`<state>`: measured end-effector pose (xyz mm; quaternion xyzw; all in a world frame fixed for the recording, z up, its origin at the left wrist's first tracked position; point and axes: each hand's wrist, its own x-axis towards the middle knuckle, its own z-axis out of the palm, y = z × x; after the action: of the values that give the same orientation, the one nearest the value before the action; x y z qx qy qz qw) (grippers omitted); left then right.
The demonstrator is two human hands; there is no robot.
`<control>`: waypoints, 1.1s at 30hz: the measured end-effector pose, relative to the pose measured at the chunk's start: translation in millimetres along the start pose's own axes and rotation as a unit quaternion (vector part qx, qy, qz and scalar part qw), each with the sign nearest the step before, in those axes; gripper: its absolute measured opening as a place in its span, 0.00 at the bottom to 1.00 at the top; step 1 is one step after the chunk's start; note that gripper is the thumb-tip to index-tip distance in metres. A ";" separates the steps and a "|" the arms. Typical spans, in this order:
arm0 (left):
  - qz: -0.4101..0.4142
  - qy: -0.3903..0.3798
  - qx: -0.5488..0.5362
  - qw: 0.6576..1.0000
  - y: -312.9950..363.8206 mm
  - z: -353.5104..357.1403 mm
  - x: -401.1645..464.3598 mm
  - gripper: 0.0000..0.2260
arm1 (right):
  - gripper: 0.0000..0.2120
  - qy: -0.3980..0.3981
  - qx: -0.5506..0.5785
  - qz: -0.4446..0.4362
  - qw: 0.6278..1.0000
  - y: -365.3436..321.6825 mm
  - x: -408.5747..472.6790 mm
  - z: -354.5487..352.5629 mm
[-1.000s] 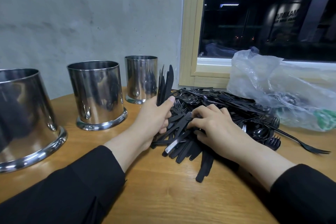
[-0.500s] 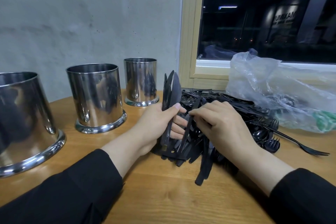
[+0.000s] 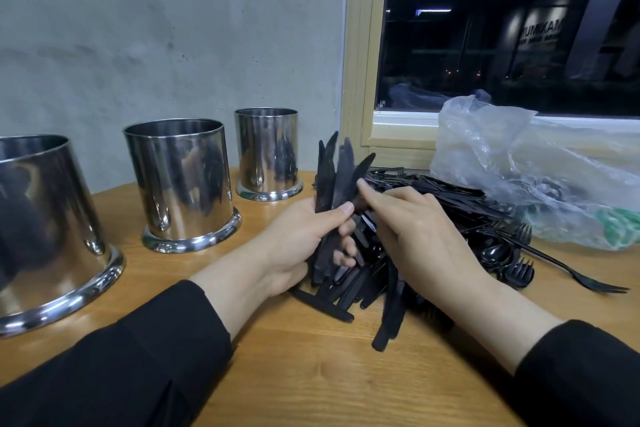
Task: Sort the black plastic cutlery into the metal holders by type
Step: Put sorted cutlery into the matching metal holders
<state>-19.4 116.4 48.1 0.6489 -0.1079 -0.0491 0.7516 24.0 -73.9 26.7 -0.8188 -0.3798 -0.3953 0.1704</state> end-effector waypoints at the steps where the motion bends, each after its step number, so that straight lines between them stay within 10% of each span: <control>1: 0.009 0.021 -0.010 1.000 -0.3 -1.9 2.2 0.08 | 0.26 -0.002 0.005 0.026 1.000 1.8 0.6 -0.5; 14: 0.070 0.203 0.046 0.976 -0.7 -17.7 8.5 0.10 | 0.20 -0.240 -0.016 -0.030 0.970 -25.7 7.8 13.7; 33: 0.076 0.193 0.063 0.976 0.0 -15.8 6.6 0.12 | 0.15 -0.245 -0.023 -0.060 0.967 -30.3 4.8 10.2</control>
<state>-9.5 130.3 46.7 0.6820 -0.0128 0.1410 0.7175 8.4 -45.8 23.4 -0.8701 -0.4493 -0.2005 0.0285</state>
